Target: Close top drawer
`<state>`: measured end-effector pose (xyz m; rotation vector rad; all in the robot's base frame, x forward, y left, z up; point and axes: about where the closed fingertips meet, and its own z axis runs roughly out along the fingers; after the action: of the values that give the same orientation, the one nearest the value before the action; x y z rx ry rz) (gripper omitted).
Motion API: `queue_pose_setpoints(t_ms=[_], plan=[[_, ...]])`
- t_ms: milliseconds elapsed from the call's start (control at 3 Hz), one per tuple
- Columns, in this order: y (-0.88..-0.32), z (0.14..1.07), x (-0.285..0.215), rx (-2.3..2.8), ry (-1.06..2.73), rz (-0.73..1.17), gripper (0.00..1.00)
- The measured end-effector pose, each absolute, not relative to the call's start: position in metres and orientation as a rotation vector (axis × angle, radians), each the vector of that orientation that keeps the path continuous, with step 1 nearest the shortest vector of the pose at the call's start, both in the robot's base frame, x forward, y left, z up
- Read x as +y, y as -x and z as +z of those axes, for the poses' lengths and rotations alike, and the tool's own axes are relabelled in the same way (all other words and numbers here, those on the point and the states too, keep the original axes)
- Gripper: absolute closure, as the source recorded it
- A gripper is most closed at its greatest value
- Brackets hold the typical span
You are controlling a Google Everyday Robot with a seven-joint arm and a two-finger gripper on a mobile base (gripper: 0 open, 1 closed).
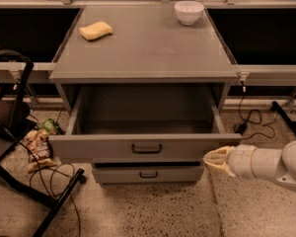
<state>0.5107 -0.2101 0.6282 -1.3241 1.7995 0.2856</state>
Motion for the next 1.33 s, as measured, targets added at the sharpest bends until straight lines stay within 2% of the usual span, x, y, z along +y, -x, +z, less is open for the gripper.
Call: queue_pose_setpoints(t_ms=[1000,1333], plan=[[-0.581,0.658,-0.226,1.722,1.301,0.237,1.00],[-0.584,0.660,-0.227,1.719,1.299,0.235,1.00]])
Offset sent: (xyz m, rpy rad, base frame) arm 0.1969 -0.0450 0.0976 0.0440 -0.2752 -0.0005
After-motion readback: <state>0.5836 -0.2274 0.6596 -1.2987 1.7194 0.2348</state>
